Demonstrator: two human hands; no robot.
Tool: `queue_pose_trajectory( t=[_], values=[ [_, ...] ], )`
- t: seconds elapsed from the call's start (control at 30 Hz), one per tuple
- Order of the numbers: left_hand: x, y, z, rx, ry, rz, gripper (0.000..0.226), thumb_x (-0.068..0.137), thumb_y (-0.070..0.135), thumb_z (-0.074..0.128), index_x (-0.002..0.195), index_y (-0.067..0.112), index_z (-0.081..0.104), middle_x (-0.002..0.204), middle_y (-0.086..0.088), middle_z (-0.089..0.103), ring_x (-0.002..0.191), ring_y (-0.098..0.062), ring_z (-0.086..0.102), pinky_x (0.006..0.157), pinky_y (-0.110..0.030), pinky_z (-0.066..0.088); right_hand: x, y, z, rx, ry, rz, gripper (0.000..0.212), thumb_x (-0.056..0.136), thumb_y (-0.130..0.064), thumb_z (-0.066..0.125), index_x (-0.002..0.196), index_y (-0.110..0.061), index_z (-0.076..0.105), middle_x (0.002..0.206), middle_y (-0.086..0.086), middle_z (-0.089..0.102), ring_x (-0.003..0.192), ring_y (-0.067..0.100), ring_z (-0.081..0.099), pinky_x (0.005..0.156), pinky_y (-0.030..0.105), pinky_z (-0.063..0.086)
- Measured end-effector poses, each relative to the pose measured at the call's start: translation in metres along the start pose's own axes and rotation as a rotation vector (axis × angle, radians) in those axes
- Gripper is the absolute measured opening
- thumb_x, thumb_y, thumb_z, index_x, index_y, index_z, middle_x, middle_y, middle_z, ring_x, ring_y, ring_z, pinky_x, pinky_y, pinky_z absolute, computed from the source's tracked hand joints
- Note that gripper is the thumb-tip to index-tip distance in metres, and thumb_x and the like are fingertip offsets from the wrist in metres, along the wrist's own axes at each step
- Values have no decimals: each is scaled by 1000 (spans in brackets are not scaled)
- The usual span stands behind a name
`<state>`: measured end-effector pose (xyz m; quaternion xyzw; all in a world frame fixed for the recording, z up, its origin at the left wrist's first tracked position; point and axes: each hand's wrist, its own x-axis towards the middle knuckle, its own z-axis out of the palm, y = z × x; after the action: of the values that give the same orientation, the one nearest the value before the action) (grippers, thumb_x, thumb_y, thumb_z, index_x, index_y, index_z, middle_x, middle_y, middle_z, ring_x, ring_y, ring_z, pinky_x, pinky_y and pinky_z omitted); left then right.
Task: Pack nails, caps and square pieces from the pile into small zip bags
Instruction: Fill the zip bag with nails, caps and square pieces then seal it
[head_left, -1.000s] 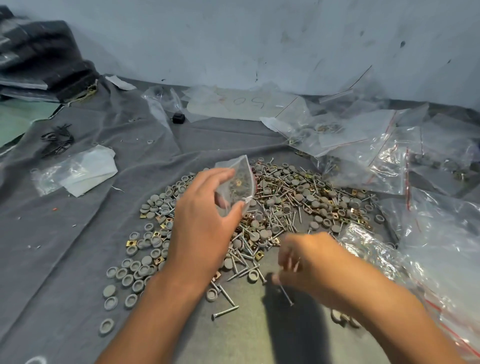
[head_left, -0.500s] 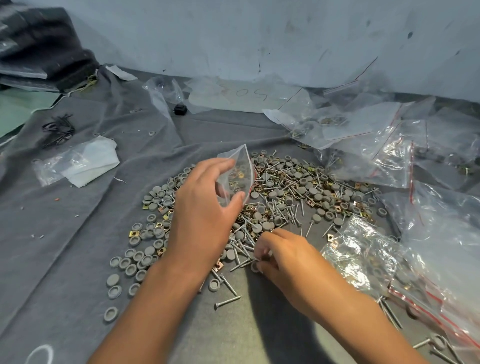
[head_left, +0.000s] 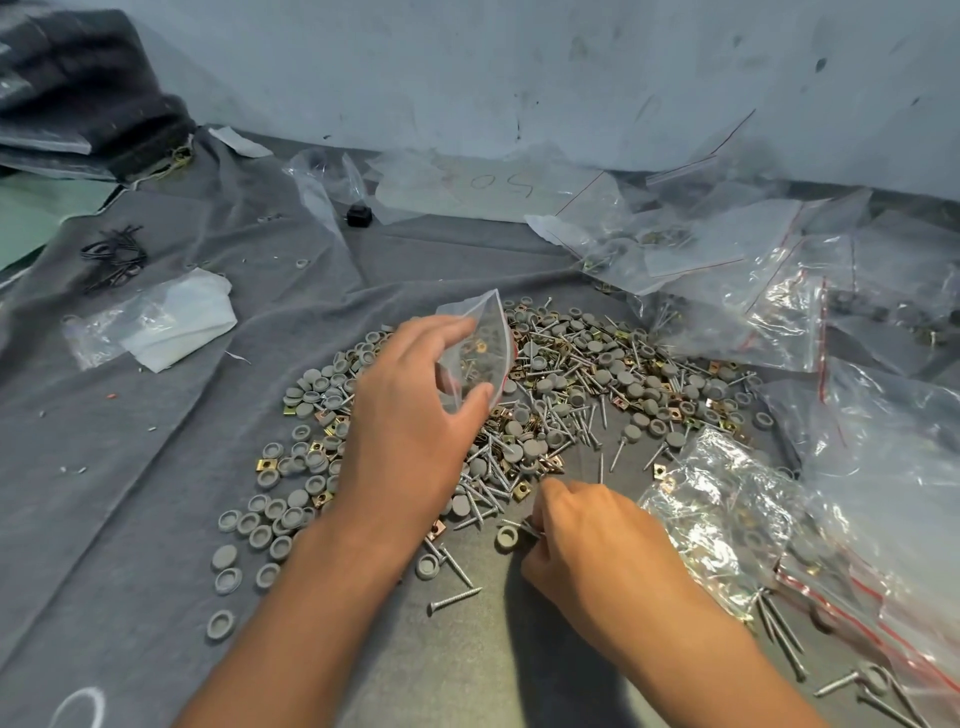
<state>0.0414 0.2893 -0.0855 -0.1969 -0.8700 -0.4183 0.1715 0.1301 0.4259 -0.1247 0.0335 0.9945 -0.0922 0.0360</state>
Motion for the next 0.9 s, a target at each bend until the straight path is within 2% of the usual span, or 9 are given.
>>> queue_pose_trajectory(
  t=[0.07,0.17,0.27,0.33,0.4,0.53,0.67,0.8,0.9],
  values=[
    [0,1,0,2,-5,1,57,80,18,82,133,20,61,125,19,55,102,1,55,100,-16,44,3,6,-7,91,32,-8,14,89,-32,54,99,-24,51,91,-5,58,85,21,61,61,32,41],
    [-1,1,0,16,-35,19,59,79,17,83,134,21,61,127,17,57,96,1,55,97,-21,50,8,16,-26,401,77,14,12,85,-29,64,87,-30,52,79,-11,59,67,1,55,56,16,41],
    [-2,2,3,46,-111,61,63,77,18,84,135,23,59,130,16,57,99,1,54,97,-18,50,10,21,-44,579,298,-28,12,80,-20,67,80,-29,58,67,-11,57,63,0,53,56,11,41],
    [-4,2,5,92,-166,98,66,76,20,84,136,24,58,132,18,55,98,5,49,95,-4,41,10,22,-50,535,433,-89,7,79,-22,66,81,-27,62,69,-14,57,69,0,54,60,10,41],
    [-6,2,7,124,-213,128,66,75,22,84,136,24,58,132,18,55,102,8,46,97,2,31,10,23,-50,485,496,-132,6,80,-22,69,83,-24,65,72,-17,56,72,-1,54,62,8,39],
    [-9,4,9,112,-254,168,66,73,18,86,134,22,60,132,16,57,109,7,49,108,-15,36,11,26,-49,331,603,-201,14,80,-8,78,87,-16,70,81,-11,58,69,-2,51,66,10,41],
    [-11,8,10,116,-278,181,66,75,22,83,136,24,57,134,18,55,110,9,48,110,-20,38,9,26,-51,202,690,-308,9,87,-5,75,95,-11,72,93,0,64,77,18,62,66,34,55],
    [-12,11,10,109,-302,169,65,76,24,83,136,24,57,134,17,56,104,5,50,108,-24,43,6,27,-55,223,745,-367,8,89,-6,74,96,-9,74,95,1,66,82,15,63,71,30,55],
    [-12,12,10,99,-316,163,66,76,24,84,136,24,57,132,18,56,101,6,48,106,-23,44,7,29,-56,234,671,-420,8,89,-9,74,97,-11,74,97,-1,66,84,13,64,73,28,56]
  ],
)
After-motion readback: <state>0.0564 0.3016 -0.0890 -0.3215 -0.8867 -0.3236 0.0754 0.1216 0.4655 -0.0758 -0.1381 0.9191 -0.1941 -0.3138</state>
